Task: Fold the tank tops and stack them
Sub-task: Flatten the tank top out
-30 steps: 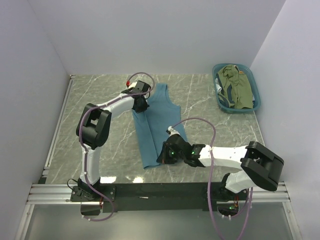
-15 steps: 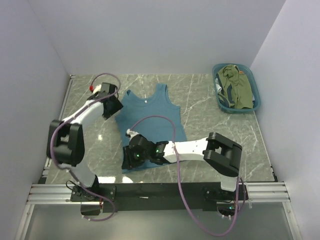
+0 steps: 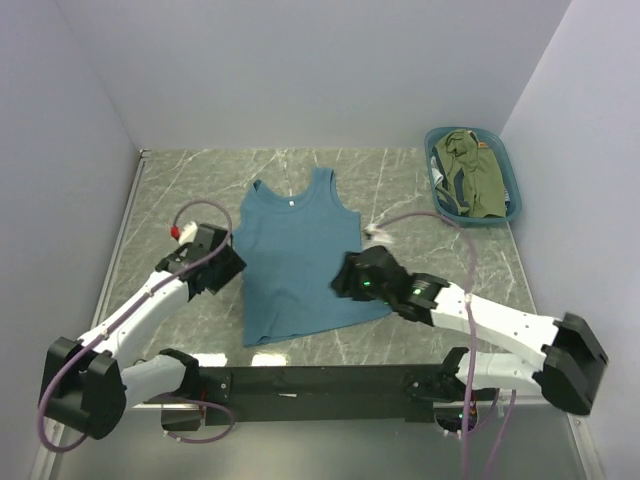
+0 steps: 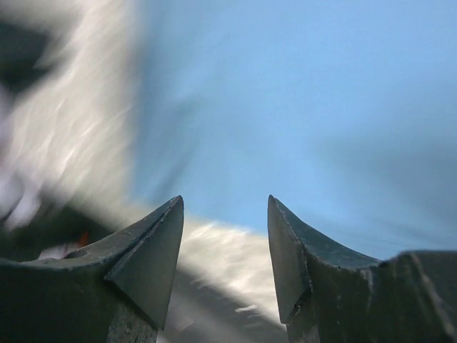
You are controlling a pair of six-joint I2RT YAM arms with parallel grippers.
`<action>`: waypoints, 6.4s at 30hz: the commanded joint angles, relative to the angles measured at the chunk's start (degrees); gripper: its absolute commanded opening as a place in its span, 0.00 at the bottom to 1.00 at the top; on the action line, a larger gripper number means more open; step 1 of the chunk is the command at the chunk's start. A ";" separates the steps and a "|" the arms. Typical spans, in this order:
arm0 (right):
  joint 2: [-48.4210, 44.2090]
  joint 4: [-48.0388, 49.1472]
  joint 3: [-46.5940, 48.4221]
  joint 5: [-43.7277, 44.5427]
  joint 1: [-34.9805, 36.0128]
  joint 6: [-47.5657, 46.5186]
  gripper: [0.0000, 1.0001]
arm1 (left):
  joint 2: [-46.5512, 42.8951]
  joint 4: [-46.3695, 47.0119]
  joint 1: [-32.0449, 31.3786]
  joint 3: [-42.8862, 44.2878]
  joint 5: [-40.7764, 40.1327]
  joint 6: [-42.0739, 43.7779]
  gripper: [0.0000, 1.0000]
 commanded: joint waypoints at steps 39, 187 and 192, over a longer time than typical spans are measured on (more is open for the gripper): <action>-1.67 -10.49 -13.28 4.45 -19.38 -0.86 0.00 | -4.42 -14.42 -20.10 -15.88 10.11 -17.29 0.46; 53.69 -19.54 53.69 7.96 14.20 4.41 0.39 | 47.53 9.49 9.16 39.67 23.65 20.86 0.46; 56.50 -18.93 54.22 8.14 14.28 3.80 0.39 | 47.00 9.67 9.16 39.58 24.09 20.94 0.45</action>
